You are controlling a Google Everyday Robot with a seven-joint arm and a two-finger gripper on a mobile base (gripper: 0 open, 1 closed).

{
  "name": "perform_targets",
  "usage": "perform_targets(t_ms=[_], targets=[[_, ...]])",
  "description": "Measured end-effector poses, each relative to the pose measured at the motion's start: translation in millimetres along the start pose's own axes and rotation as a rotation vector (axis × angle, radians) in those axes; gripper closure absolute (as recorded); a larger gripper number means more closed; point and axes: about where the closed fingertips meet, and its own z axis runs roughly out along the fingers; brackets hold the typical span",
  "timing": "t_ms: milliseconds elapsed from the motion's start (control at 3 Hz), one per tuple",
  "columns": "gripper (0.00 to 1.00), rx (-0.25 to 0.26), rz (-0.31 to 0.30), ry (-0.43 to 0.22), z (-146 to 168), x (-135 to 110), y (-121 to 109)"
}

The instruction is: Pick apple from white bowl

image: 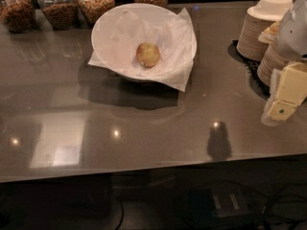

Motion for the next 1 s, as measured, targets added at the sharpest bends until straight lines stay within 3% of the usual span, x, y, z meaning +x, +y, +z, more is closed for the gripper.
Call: perform_targets(t_ms=[667,1000], targets=[[0.00,0.011,0.004,-0.023,-1,-5,-3],[0.00,0.036,-0.017,-0.136,8,-35,-21]])
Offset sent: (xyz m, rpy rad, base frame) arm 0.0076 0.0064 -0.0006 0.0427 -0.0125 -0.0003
